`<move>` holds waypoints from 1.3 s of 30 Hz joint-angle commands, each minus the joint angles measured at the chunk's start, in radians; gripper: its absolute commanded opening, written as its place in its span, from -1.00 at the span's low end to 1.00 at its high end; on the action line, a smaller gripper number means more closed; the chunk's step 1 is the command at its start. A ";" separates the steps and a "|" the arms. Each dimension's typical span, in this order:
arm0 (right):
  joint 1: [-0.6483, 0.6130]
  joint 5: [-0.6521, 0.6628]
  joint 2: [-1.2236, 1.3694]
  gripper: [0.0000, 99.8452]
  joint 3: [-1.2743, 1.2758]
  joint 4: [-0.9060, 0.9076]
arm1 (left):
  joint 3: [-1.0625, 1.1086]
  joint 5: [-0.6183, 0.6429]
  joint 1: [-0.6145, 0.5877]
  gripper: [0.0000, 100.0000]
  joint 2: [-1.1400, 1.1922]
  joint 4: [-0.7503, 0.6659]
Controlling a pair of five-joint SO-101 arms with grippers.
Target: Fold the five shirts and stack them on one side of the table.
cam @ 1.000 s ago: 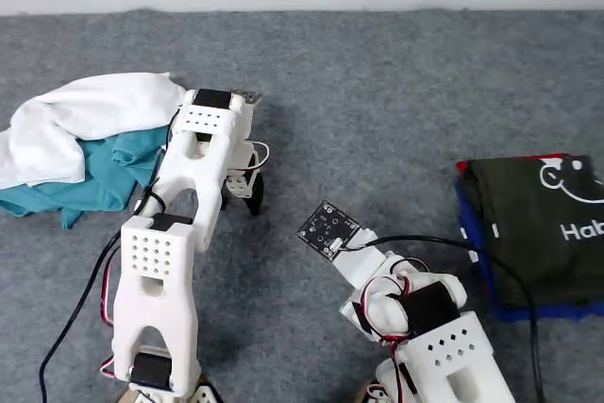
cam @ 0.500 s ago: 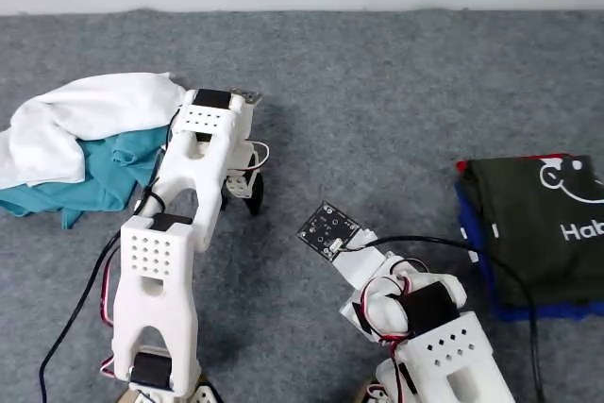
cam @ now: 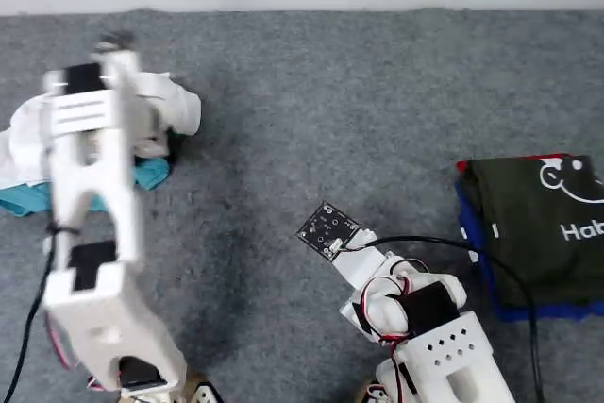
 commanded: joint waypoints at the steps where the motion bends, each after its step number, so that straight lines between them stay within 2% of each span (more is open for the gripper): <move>1: -0.007 0.005 -0.002 -0.81 -0.006 -0.018 | -0.010 -0.002 -0.170 -0.61 -0.135 0.012; 5: -0.007 0.005 -0.002 -0.81 -0.006 -0.018 | -0.004 -0.002 -0.278 -0.60 -0.098 -0.044; 13: -0.008 0.005 -0.002 -0.81 -0.006 -0.018 | -0.041 0.005 -0.341 -0.61 0.172 -0.025; 25: -0.008 0.005 -0.002 -0.81 -0.006 -0.018 | -0.564 0.005 -0.353 -0.61 0.489 -0.018; 33: -0.008 0.005 -0.002 -0.81 -0.006 -0.018 | -0.713 0.005 -0.353 -0.61 0.723 -0.018; 36: -0.008 0.005 -0.002 -0.81 -0.006 -0.019 | -0.779 0.005 -0.350 -0.72 0.796 -0.017; 39: -0.008 0.005 -0.002 -0.81 -0.006 -0.019 | -0.858 0.005 -0.348 -0.98 0.824 0.018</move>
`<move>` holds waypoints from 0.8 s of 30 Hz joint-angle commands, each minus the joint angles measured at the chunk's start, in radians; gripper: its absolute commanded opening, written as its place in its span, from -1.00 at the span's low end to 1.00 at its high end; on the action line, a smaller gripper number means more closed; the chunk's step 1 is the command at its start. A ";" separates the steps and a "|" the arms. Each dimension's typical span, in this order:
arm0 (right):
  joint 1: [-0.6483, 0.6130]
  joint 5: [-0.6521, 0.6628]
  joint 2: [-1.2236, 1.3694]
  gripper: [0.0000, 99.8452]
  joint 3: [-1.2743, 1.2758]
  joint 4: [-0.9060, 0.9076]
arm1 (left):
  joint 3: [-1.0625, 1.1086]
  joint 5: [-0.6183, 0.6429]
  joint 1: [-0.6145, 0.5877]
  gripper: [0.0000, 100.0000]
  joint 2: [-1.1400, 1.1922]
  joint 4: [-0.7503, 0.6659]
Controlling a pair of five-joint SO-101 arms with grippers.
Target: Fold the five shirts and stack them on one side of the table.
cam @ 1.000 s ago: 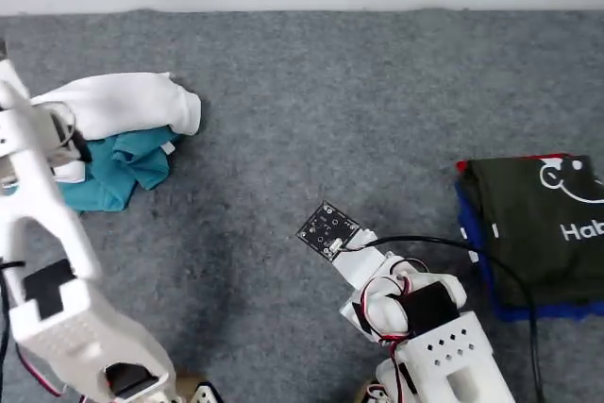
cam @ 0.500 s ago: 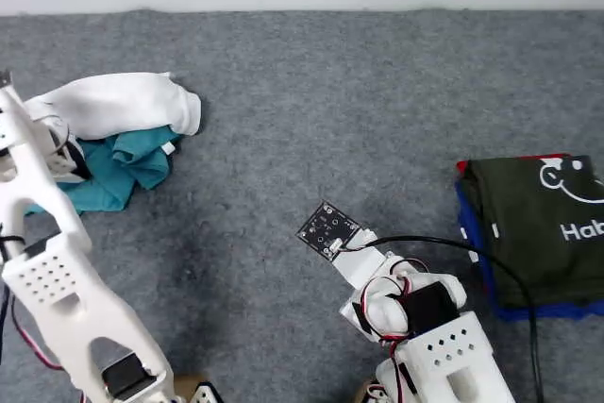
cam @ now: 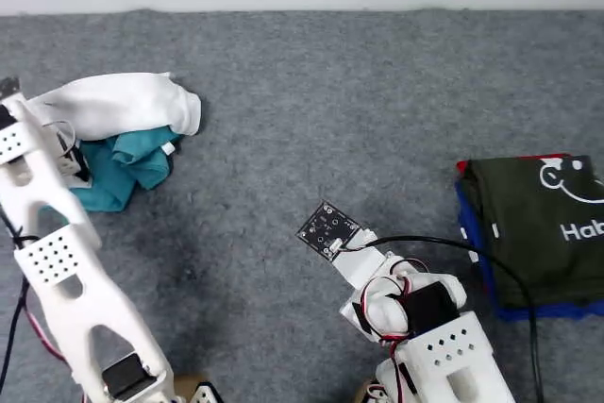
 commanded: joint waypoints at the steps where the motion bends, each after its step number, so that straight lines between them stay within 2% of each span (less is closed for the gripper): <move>1: -0.010 0.005 -0.002 -0.81 -0.006 -0.019 | -0.107 0.000 0.005 -0.97 0.003 0.032; 5: -0.010 0.005 -0.002 -0.81 -0.006 -0.019 | -0.188 0.002 0.003 -0.97 -0.072 0.032; 11: -0.010 0.005 -0.002 -0.81 -0.006 -0.019 | -0.186 0.002 0.064 -0.97 -0.370 0.032; 19: -0.008 0.005 -0.002 -0.81 -0.006 -0.019 | -0.185 -0.005 0.199 -0.97 -0.707 0.032; 24: -0.008 0.005 -0.002 -0.81 -0.006 -0.019 | -0.119 -0.005 0.381 -0.97 -0.896 0.032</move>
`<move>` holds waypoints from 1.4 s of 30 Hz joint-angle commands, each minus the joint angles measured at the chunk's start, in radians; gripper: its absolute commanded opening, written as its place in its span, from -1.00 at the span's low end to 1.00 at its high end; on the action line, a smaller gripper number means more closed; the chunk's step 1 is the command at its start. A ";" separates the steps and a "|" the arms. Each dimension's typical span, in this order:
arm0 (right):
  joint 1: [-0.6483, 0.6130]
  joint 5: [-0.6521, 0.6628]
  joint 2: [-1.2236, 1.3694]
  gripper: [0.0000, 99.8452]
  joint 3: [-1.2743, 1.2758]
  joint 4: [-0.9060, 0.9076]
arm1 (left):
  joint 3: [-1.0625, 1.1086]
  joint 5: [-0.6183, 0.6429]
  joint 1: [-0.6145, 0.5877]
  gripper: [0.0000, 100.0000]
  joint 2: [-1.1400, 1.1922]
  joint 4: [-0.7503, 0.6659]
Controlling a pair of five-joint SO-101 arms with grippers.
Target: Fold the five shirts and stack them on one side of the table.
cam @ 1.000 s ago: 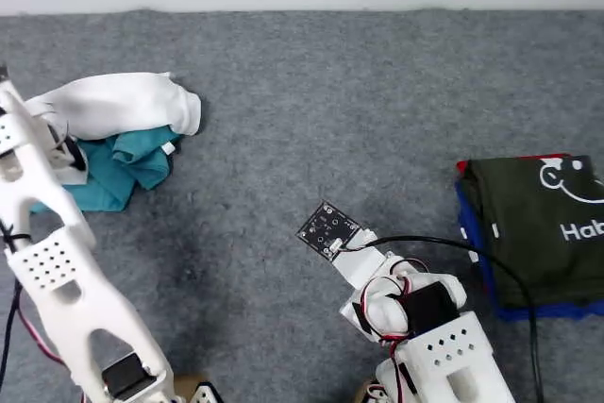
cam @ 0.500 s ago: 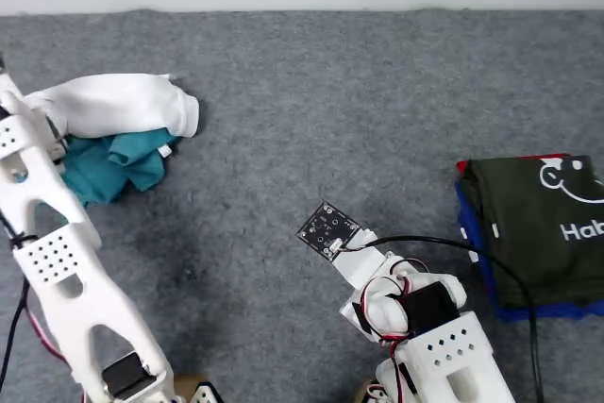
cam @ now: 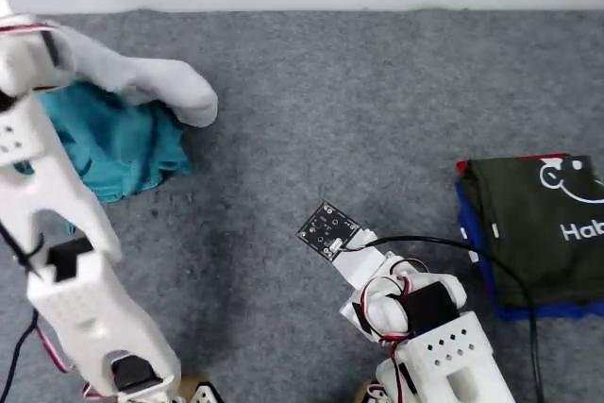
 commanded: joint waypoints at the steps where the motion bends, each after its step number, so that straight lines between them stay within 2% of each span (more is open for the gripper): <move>1: -0.008 0.005 -0.002 -0.81 -0.006 -0.019 | 0.064 0.000 0.169 -0.97 -0.186 0.023; 7: -0.008 0.005 -0.002 -0.81 -0.006 -0.019 | 0.338 -0.037 0.457 -0.97 -0.390 0.023; 10: -0.008 0.005 -0.002 -0.81 -0.006 -0.019 | 0.421 -0.127 0.505 -0.97 -0.457 0.018; 14: -0.008 0.005 -0.002 -0.81 -0.006 -0.019 | 0.486 -0.140 0.526 -0.97 -0.526 0.020; 18: 0.004 0.006 -0.004 -0.81 -0.006 -0.039 | 0.496 -0.143 0.657 -0.97 -0.617 0.020; 20: 0.054 0.008 -0.008 -0.81 -0.006 -0.056 | 0.498 -0.143 0.713 -0.97 -0.671 0.021; 26: 0.266 0.005 -0.004 -0.81 -0.005 -0.134 | 0.501 -0.143 0.735 -0.97 -0.781 0.021; 29: 0.302 0.003 -0.002 -0.81 -0.005 -0.162 | 0.527 -0.143 0.733 -0.97 -0.783 0.021; 33: 0.312 0.003 -0.002 -0.81 0.011 -0.162 | 0.719 -0.146 0.730 -0.97 -0.781 0.008; 38: 0.355 0.003 -0.005 -0.81 0.014 -0.163 | 1.124 -0.146 0.726 -0.97 -0.781 -0.178; 42: 0.358 0.003 -0.008 -0.81 0.015 -0.162 | 1.475 -0.175 0.669 -0.97 -0.781 -0.480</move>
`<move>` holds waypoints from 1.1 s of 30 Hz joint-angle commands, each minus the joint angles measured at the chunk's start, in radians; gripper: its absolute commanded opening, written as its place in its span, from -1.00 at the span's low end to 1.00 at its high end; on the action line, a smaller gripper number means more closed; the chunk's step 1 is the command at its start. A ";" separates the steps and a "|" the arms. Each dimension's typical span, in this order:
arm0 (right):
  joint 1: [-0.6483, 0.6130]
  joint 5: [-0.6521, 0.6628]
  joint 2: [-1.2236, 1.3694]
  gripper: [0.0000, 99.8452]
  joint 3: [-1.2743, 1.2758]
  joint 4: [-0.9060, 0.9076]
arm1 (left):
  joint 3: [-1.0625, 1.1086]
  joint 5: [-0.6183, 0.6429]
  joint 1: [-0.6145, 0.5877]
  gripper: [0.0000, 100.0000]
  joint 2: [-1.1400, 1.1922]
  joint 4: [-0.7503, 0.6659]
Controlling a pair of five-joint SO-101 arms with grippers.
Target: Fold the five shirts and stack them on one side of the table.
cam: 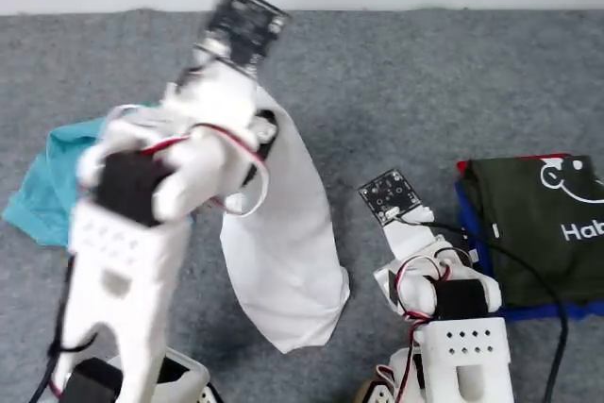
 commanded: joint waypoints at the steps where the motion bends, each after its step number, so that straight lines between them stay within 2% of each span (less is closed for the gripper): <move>1: 0.004 0.000 -0.007 -0.81 -0.005 -0.016 | 0.286 -0.058 -0.087 -0.97 -0.015 -0.287; 6: -0.084 0.000 -0.002 -0.80 -0.005 -0.030 | 0.404 -0.041 -0.367 -0.97 -0.014 -0.586; 9: -0.183 -0.055 -0.002 -0.80 -0.005 -0.056 | 0.473 -0.014 -0.499 -0.97 -0.014 -0.664; 12: -0.294 -0.080 -0.002 -0.80 -0.011 -0.050 | 0.530 -0.008 -0.577 -0.97 -0.014 -0.677; 19: -0.509 -0.077 -0.001 -0.80 -0.115 -0.010 | 0.616 -0.012 -0.601 -0.97 -0.017 -0.674; 26: -0.648 -0.084 -0.001 -0.80 0.008 -0.111 | 0.700 -0.014 -0.608 -0.97 -0.017 -0.675; 33: -0.705 -0.084 -0.001 -0.80 0.144 -0.240 | 0.725 -0.014 -0.609 -0.97 -0.017 -0.672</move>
